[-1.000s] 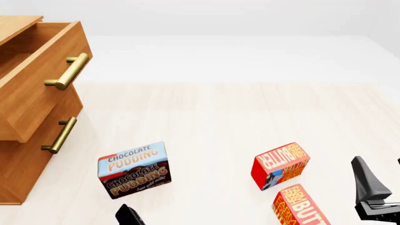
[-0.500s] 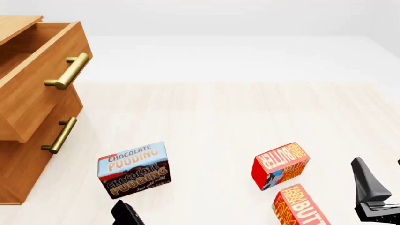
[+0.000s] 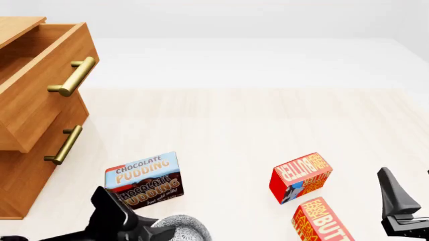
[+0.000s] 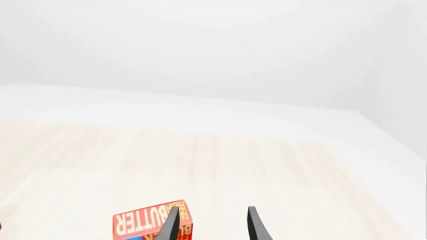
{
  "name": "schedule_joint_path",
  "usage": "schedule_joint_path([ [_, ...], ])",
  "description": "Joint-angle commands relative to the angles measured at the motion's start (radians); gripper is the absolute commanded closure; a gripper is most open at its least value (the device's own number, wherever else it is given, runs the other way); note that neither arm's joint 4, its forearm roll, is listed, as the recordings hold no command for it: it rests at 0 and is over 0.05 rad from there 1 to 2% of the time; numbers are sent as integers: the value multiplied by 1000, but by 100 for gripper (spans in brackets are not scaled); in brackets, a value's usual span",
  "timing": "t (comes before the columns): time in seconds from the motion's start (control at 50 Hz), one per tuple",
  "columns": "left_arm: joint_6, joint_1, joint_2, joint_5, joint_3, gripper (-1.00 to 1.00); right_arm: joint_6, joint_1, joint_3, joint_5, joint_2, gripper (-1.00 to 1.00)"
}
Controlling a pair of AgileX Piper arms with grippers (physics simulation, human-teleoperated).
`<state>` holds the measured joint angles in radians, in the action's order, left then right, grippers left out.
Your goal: Put the bowl in the top drawer of the cabinet.
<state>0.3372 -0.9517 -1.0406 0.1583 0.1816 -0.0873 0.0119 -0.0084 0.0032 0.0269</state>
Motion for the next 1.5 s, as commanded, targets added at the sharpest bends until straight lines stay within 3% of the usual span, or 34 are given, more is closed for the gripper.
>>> schedule_joint_path([
  [0.02,-24,81,199,-211,102,100,-2,1,-1,0,0,-100],
  [0.12,-8,125,263,-283,146,100,-2,2,0,-1,1,-100],
  [0.26,-50,182,328,-381,239,100,-2,-1,0,-1,1,-100],
  [0.52,-77,309,427,-577,536,100,-3,1,1,-3,2,-100],
  [0.62,-86,333,432,-613,604,100,-3,1,-1,-3,4,-100],
  [1.14,-28,446,424,-655,699,100,-3,-1,-1,-6,7,-100],
  [1.5,129,511,402,-622,769,100,-6,0,1,-5,5,-100],
])
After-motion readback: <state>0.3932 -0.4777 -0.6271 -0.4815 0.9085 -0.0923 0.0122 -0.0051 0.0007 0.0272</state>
